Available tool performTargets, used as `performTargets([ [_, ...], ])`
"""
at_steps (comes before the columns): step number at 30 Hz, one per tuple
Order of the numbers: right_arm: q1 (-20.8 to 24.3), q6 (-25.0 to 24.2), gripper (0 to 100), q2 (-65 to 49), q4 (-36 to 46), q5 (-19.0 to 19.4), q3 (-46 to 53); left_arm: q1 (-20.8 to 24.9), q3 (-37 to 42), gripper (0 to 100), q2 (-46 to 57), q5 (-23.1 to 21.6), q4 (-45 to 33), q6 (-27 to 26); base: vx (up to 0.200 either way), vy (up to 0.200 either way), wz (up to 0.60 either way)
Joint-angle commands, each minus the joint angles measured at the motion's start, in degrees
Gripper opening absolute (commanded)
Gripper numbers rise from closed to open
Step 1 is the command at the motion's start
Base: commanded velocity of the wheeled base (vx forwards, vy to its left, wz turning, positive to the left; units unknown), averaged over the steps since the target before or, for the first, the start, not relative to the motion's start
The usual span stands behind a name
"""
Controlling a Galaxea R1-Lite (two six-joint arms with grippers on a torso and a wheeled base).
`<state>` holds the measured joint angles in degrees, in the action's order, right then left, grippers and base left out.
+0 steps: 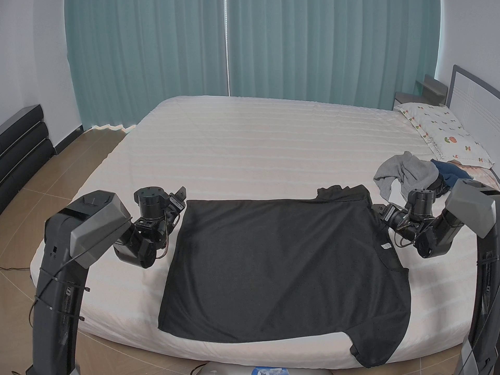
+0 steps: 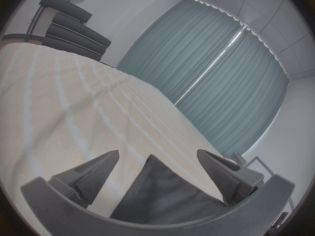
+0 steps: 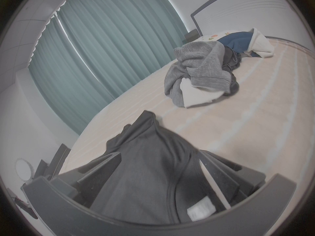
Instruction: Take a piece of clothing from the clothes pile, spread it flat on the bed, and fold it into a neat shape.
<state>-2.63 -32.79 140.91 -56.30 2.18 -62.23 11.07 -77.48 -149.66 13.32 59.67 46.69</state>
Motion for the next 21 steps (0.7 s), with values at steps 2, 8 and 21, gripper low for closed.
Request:
performTargets([
  [2, -1.3, 0.0, 100, -23.0, -2.9, 9.1, 31.4, 0.9, 34.9, 100, 25.0, -7.8, 0.6, 1.1, 0.0, 0.0, 0.0],
  [8, -1.5, -0.2, 100, -24.9, -2.9, 12.9, 41.8, 3.0, 49.4, 100, 32.2, -11.1, 1.5, 8.7, 0.0, 0.0, 0.0],
  [21, -2.4, -1.0, 100, -22.9, -3.3, 22.1, 49.6, 5.5, 59.6, 100, 28.8, -16.4, 5.5, 15.2, -0.108, 0.0, 0.0],
])
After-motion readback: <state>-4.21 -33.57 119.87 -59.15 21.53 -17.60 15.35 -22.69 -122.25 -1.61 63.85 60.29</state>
